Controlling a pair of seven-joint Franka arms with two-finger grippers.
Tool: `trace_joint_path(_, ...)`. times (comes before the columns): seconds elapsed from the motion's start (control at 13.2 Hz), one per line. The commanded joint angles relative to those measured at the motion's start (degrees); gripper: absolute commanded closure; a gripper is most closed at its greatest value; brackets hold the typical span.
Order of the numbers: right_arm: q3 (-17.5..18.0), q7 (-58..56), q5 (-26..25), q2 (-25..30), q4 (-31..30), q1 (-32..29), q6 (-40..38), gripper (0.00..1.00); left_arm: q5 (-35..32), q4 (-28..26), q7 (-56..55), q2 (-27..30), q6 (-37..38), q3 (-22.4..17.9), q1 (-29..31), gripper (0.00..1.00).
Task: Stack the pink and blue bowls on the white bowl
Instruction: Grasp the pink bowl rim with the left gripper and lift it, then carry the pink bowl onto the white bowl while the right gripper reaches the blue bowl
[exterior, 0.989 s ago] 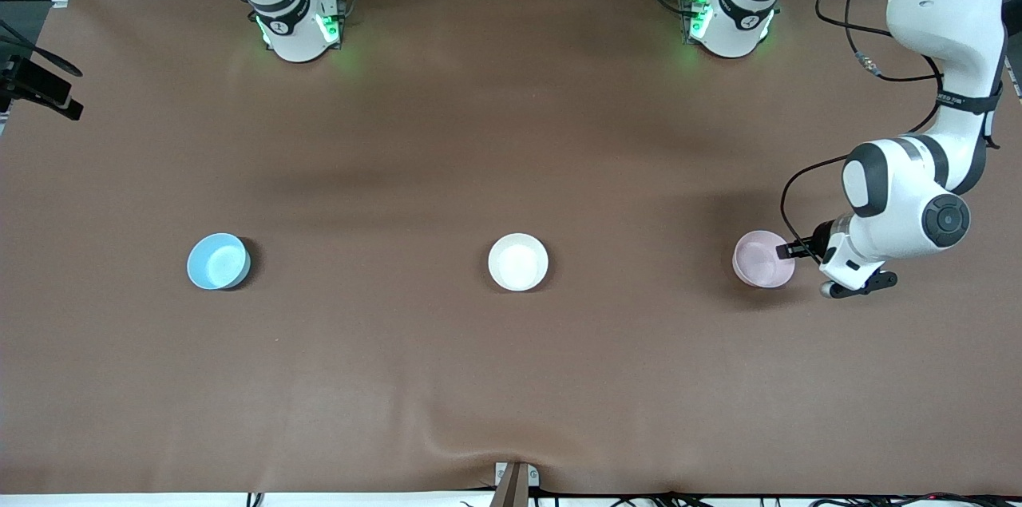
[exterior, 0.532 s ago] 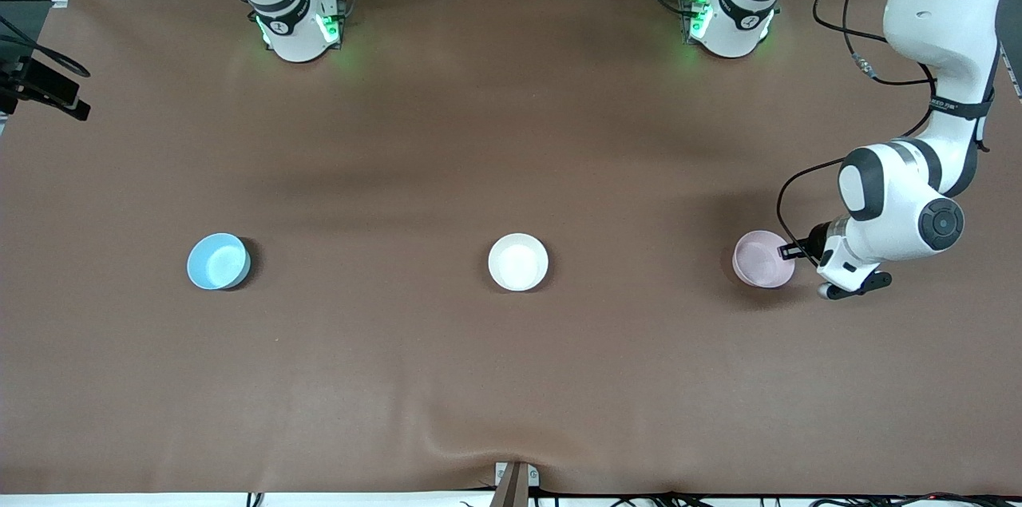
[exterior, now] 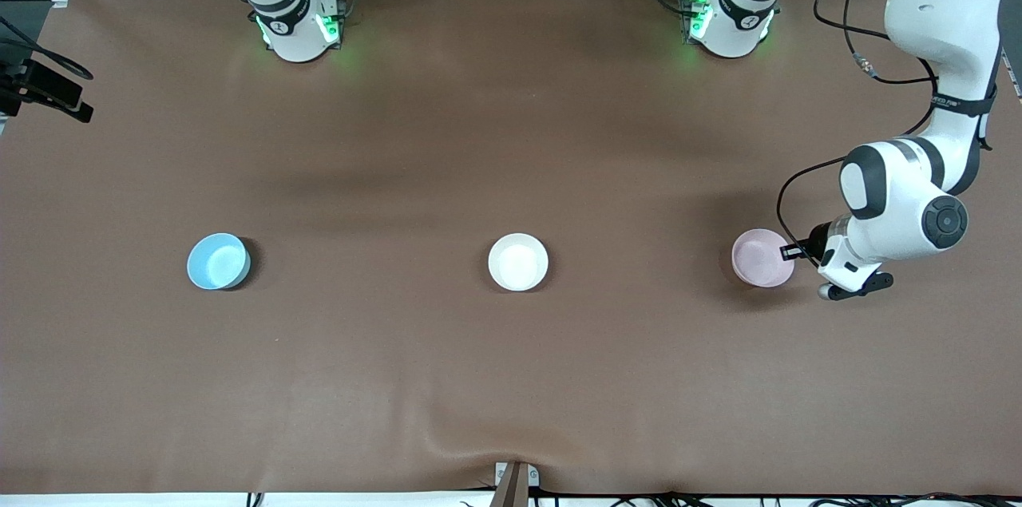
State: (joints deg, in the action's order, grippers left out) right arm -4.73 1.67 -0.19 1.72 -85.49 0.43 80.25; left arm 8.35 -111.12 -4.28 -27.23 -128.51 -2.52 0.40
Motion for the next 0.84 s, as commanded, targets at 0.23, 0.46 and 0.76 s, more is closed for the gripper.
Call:
trace_joint_path(0.23,-0.1,-0.3,0.1,0.0,0.1,0.3,-0.1,0.00,1.0,1.4,-3.9,10.2,12.2,4.6,0.1,1.00)
trace_joint_path(0.46,-0.1,-0.3,0.1,0.0,0.1,0.2,-0.1,0.00,1.0,7.9,-13.9,9.8,21.0,9.5,-0.1,1.00)
trace_joint_path(0.76,-0.2,-0.3,-0.2,-0.8,0.1,-0.4,1.0,0.00,1.2,10.9,-27.4,9.6,21.5,17.3,-0.5,1.00)
